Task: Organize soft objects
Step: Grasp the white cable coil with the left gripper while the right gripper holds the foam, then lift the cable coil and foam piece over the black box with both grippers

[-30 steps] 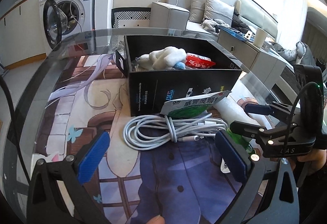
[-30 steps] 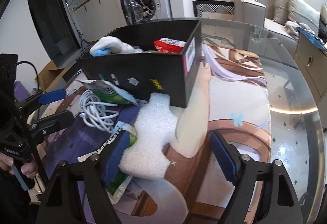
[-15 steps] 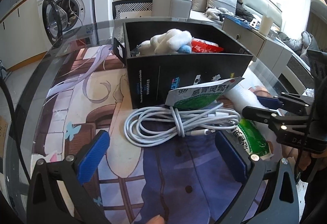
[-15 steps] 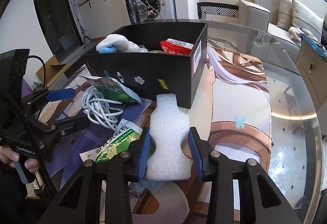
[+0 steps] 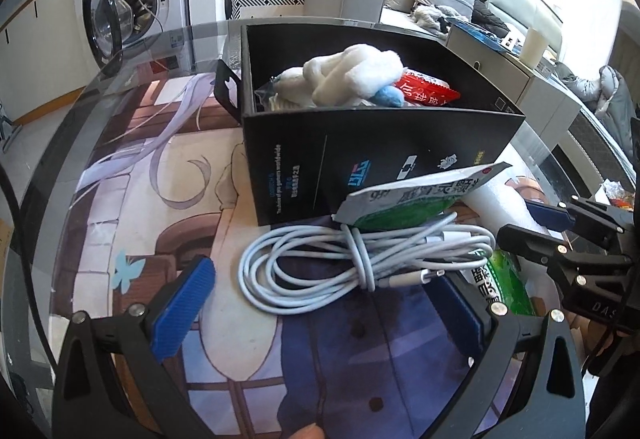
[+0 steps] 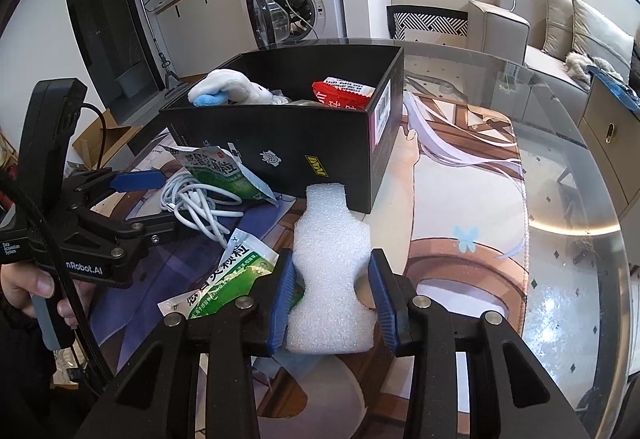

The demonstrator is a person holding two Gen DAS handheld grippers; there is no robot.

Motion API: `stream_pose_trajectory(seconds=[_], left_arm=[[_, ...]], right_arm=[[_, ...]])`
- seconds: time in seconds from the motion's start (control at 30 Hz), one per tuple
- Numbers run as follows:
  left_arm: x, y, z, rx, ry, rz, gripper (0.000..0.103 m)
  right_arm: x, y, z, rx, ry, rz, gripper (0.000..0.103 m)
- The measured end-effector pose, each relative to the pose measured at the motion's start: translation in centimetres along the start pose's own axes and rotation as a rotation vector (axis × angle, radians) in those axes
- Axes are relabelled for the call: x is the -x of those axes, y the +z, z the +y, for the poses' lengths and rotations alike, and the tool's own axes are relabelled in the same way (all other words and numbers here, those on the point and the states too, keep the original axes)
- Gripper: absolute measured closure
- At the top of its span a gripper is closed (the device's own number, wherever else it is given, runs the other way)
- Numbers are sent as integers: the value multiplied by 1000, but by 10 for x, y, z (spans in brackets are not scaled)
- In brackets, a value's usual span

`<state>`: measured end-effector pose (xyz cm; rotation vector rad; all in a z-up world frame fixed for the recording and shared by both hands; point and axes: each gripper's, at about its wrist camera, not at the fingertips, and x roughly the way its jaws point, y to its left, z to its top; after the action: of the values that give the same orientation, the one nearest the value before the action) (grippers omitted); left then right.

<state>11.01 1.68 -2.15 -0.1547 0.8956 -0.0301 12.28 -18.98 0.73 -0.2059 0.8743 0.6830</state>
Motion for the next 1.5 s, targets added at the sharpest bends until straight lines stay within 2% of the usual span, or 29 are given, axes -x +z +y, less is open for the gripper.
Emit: stream_pose_trajectory(seconds=[0.1,0.17,0.2,0.63,0.9,1.5], left_arm=[[0,1,2,16,-11,-4,2],[0,1,1,10,-10,-13,8],[0,1,1,2,-9,-17,15],[16,-12,0,-29,-42,-50,29],[23,-15,3,-22,-57,-65,32],[58,-37,19,29,-76,-122,33]], right_arm=[[0,0,-1,-1,-2,0,65],[0,0,-1,-1,-2,0,65],[-1,1,-1,-1,-3,-1,65],[6,1,1,11,-6,-15,65],[9,4,2,16,-10,-26,65],[28,9,10,38,-12,-78,65]])
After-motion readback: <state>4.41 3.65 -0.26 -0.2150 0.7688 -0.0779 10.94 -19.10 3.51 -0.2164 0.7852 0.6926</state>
